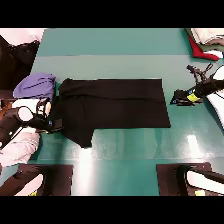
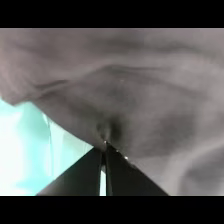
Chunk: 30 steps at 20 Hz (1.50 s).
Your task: Fold the shirts.
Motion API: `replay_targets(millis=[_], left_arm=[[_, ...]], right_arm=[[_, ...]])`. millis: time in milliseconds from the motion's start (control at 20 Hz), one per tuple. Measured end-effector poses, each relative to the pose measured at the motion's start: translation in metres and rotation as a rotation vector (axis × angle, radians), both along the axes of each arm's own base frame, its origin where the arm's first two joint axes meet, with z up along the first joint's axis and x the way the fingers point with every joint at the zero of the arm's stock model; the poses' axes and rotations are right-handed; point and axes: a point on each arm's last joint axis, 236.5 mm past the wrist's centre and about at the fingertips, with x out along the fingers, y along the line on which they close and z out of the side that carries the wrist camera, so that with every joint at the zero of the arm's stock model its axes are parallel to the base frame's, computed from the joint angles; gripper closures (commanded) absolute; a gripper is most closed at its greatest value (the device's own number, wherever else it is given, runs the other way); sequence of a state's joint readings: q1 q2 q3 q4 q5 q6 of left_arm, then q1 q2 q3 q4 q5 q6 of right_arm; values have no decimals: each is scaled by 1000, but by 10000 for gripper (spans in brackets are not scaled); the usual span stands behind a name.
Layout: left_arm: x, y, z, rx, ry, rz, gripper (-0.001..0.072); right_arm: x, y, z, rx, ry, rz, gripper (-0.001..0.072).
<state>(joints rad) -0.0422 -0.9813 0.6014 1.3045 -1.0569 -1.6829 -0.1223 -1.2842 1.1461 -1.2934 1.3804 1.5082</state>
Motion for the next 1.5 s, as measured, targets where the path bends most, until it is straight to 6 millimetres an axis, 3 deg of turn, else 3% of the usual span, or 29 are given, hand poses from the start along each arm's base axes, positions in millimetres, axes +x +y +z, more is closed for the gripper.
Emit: replay_targets(millis=[150, 300, 500, 700, 750, 850, 900, 950, 1150, 1350, 1500], left_arm=[[11, -2, 18, -1, -32, -36, 680], [19, -3, 31, -2, -57, -64, 679], [26, -4, 41, -2, -80, -77, 680], [27, -4, 44, -3, -84, -82, 679], [27, -5, 44, -4, -84, -82, 679], [26, -5, 44, -4, -82, -84, 680], [26, -5, 44, -5, -80, -86, 680], [26, -5, 45, -5, -80, -86, 680], [27, -6, 57, -5, -86, -110, 681], [23, -14, 99, -10, -162, -166, 681], [-2, -36, 129, -63, -192, -228, 681]], right_arm=[[-14, -7, -10, -26, 60, 11, 282], [-38, -9, -34, -29, 145, 8, 281], [-62, 0, -66, -4, 206, -2, 281], [-69, 12, -82, 5, 208, 7, 285], [-70, 14, -84, 4, 210, 15, 341], [-69, 19, -87, 3, 202, 25, 638], [-69, 22, -89, 5, 200, 31, 695], [-69, 24, -89, 4, 197, 37, 696], [-65, 19, -75, -17, 136, 41, 697], [-81, -5, -36, -6, 99, -34, 698], [-100, -29, -6, -2, 71, -130, 698]])
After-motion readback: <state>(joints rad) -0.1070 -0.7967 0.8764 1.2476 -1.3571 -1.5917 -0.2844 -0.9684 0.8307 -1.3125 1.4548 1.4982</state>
